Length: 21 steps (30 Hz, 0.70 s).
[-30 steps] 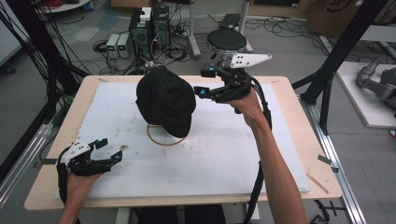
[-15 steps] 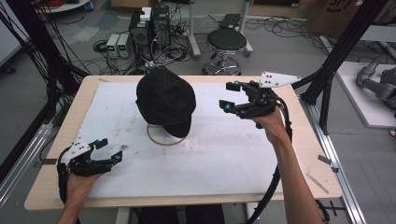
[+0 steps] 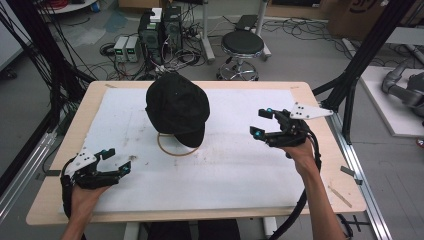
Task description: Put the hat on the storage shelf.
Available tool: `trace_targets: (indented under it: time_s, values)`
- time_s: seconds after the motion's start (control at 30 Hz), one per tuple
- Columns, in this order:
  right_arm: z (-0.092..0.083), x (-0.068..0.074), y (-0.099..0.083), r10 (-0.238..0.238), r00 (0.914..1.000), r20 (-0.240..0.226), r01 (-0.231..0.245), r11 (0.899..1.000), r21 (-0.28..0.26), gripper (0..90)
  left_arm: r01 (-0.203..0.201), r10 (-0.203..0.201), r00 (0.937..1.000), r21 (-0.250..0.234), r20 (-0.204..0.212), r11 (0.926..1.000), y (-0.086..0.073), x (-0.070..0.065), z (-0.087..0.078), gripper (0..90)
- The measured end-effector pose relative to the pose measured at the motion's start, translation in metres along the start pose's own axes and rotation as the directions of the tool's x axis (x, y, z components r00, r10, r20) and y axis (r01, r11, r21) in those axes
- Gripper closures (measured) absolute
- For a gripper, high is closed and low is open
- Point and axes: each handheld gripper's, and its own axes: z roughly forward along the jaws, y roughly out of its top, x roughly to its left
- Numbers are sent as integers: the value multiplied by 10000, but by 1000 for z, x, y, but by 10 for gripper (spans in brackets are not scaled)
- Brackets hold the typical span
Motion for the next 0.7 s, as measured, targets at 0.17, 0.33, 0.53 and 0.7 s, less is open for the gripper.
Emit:
trace_targets:
  time_s: [0.17, 0.33, 0.53, 0.7]
  values:
    - [-2, 1, -17, 35, 9998, 193, -38, 9999, 134, 255, 1, -1, 10000, 1, 0, 10000, 0, 0, 0, 164]
    - [-4, 3, -33, 59, 9981, 621, -74, 9997, 246, 255, -67, 67, 10000, -35, -4, 10000, 0, -1, 0, 164]
    - [-5, 6, -56, -98, 9922, 1244, 32, 9986, 529, 244, -65, 64, 10000, -61, -69, 10000, 0, -1, -1, 164]
    - [-2, 5, -67, 429, 9876, 1513, -596, 9924, 1079, 213, -69, 69, 9999, -51, -75, 10000, 0, -1, -1, 164]
